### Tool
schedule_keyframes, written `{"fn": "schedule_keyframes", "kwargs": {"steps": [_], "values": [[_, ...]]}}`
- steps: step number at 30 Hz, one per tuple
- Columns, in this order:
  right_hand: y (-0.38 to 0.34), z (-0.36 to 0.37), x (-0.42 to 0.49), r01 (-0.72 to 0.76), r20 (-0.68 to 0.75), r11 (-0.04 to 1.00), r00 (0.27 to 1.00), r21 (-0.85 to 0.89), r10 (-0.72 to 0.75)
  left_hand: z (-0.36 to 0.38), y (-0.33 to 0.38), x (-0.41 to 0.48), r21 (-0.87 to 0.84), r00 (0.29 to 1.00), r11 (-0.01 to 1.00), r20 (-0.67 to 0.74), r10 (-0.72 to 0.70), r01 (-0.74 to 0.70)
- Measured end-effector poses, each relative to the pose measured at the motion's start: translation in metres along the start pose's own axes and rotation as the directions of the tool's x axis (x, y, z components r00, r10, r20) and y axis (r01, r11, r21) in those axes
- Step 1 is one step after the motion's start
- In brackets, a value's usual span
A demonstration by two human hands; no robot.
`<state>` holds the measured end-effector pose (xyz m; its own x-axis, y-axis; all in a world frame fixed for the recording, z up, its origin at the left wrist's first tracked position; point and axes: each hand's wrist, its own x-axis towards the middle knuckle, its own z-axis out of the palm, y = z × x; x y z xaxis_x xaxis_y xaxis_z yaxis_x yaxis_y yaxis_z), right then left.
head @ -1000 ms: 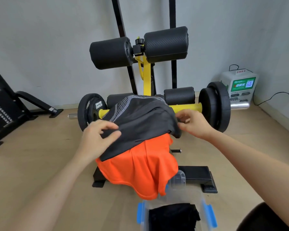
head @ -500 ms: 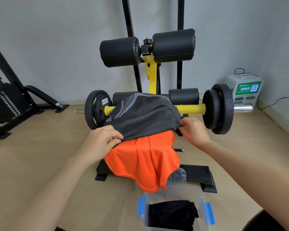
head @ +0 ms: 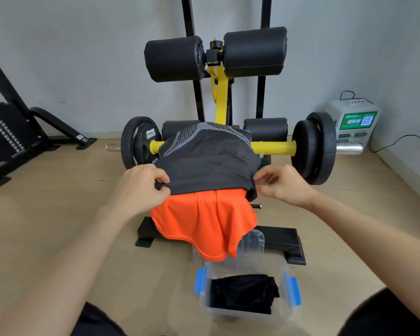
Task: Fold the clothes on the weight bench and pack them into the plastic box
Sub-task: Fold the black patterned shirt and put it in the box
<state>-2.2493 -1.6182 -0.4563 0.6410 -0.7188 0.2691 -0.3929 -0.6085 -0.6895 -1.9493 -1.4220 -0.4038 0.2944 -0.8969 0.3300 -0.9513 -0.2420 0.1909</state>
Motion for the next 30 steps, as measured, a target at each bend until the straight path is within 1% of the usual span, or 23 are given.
{"fn": "schedule_keyframes", "kwargs": {"steps": [2, 4, 7, 9, 11, 13, 15, 16, 18, 20, 22, 24, 26, 27, 28, 30], "values": [[-0.001, -0.001, 0.009, -0.040, -0.064, 0.996, 0.997, 0.081, 0.045, 0.008, 0.012, 0.009, -0.057, 0.998, 0.998, -0.046, 0.033, -0.036], [-0.002, 0.000, 0.021, -0.048, -0.132, 0.987, 0.989, 0.154, 0.068, 0.019, 0.023, 0.022, -0.151, 0.995, 0.986, -0.081, 0.057, -0.068], [0.001, 0.005, 0.044, -0.042, -0.188, 0.982, 0.979, 0.184, 0.077, 0.038, 0.037, 0.049, -0.283, 0.991, 0.952, -0.100, 0.093, -0.118], [0.008, 0.007, 0.061, -0.075, -0.163, 0.980, 0.981, 0.183, 0.105, 0.046, 0.043, 0.068, -0.302, 0.992, 0.946, -0.087, 0.094, -0.116], [0.013, 0.007, 0.076, -0.096, -0.109, 0.977, 0.987, 0.192, 0.118, 0.054, 0.045, 0.085, -0.303, 0.996, 0.949, -0.051, 0.069, -0.082], [0.020, 0.009, 0.087, -0.126, -0.055, 0.967, 0.988, 0.221, 0.142, 0.060, 0.043, 0.099, -0.256, 0.999, 0.966, 0.032, 0.037, -0.028], [0.027, 0.010, 0.094, -0.158, -0.013, 0.966, 0.986, 0.204, 0.164, 0.066, 0.039, 0.107, -0.212, 0.994, 0.977, 0.112, -0.002, 0.026], [0.029, 0.011, 0.096, -0.164, 0.001, 0.968, 0.986, 0.192, 0.166, 0.068, 0.038, 0.109, -0.211, 0.992, 0.976, 0.128, -0.017, 0.044], [0.027, 0.006, 0.098, -0.152, 0.019, 0.966, 0.988, 0.208, 0.151, 0.069, 0.035, 0.111, -0.233, 0.996, 0.972, 0.090, -0.019, 0.040], [0.024, -0.006, 0.098, -0.168, 0.049, 0.942, 0.986, 0.289, 0.161, 0.066, 0.033, 0.112, -0.257, 0.999, 0.966, 0.035, -0.001, 0.010], [0.021, -0.021, 0.097, -0.181, 0.073, 0.907, 0.983, 0.381, 0.166, 0.061, 0.028, 0.112, -0.299, 1.000, 0.954, 0.000, -0.012, 0.012], [0.019, -0.032, 0.095, -0.191, 0.083, 0.862, 0.982, 0.469, 0.172, 0.057, 0.023, 0.116, -0.388, 1.000, 0.922, -0.013, -0.026, 0.019], [0.013, -0.039, 0.096, -0.175, 0.047, 0.823, 0.983, 0.541, 0.178, 0.055, 0.021, 0.121, -0.463, 0.997, 0.886, -0.066, -0.041, 0.006], [0.010, -0.039, 0.099, -0.145, -0.007, 0.819, 0.984, 0.556, 0.179, 0.055, 0.022, 0.123, -0.463, 0.992, 0.887, -0.111, -0.065, 0.006], [0.008, -0.039, 0.102, -0.110, -0.086, 0.838, 0.979, 0.534, 0.183, 0.055, 0.024, 0.124, -0.424, 0.982, 0.905, -0.160, -0.098, 0.022], [0.007, -0.032, 0.110, -0.086, -0.266, 0.930, 0.945, 0.357, 0.189, 0.058, 0.030, 0.123, -0.289, 0.966, 0.953, -0.208, -0.152, 0.087]]}}
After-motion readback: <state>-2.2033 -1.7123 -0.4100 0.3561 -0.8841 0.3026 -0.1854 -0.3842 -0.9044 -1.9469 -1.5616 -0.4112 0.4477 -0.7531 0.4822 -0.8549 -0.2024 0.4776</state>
